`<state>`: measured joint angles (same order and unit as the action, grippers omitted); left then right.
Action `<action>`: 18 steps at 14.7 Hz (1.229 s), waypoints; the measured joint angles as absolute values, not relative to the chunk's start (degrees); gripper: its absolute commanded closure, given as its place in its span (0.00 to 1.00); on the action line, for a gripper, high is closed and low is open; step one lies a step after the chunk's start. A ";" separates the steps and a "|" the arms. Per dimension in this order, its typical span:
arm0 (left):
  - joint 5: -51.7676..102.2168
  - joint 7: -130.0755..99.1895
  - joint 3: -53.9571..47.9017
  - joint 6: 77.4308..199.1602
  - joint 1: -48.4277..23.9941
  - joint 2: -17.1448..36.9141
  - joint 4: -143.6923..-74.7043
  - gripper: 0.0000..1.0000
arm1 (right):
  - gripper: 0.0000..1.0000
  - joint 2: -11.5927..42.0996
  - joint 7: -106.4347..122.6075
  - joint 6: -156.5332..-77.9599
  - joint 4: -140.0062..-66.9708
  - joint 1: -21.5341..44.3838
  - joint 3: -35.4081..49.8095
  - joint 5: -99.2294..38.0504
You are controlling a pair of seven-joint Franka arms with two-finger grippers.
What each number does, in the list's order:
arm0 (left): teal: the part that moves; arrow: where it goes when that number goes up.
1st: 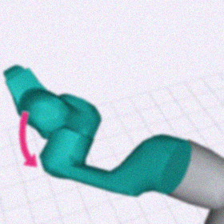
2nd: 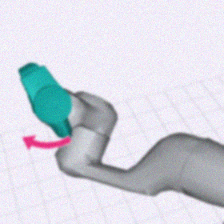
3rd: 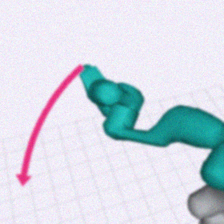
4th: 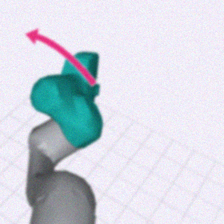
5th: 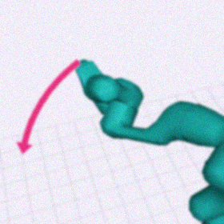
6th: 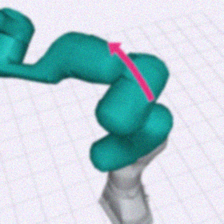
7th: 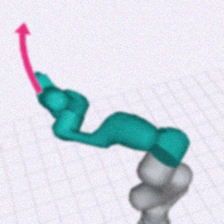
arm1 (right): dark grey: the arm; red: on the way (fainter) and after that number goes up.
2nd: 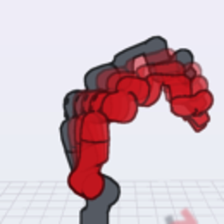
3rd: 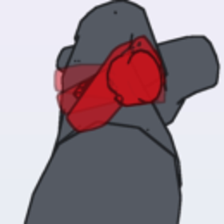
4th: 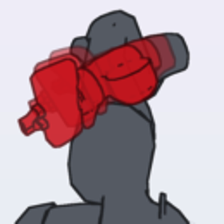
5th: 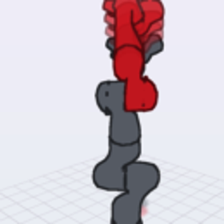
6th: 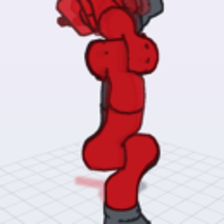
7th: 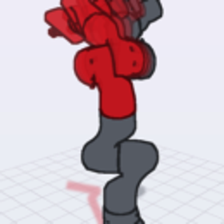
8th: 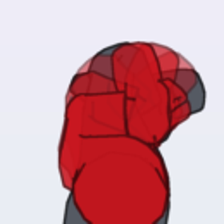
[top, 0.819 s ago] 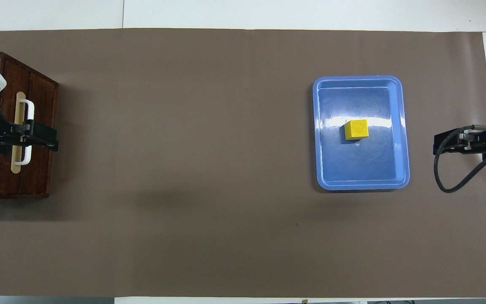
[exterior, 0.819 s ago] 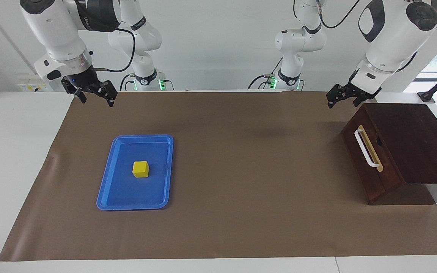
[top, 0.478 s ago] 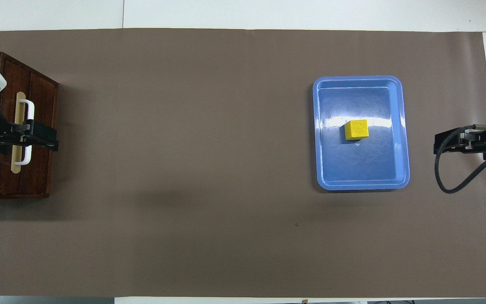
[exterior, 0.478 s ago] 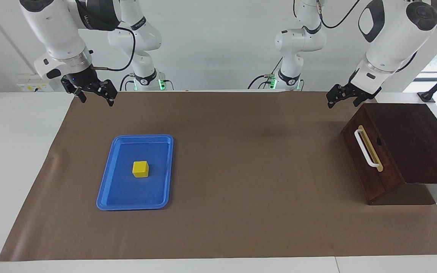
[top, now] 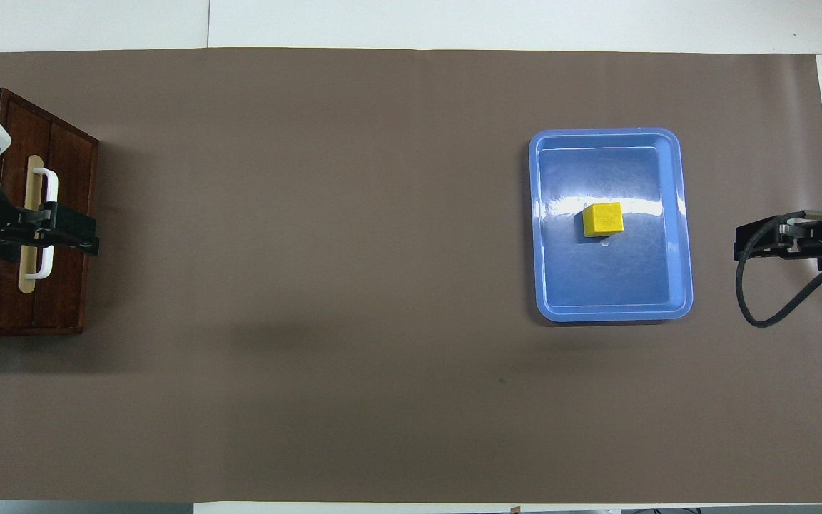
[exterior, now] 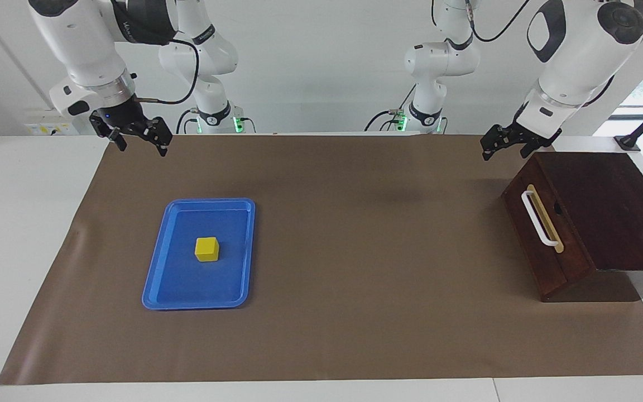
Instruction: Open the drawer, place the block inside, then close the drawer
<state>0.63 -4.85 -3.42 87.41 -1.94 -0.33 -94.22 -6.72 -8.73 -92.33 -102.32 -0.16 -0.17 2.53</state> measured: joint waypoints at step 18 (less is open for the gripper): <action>-23.64 -1.45 -4.67 111.84 -4.00 5.45 -106.78 0.00 | 0.11 8.40 -51.82 -100.68 -94.61 -1.20 -0.75 -9.61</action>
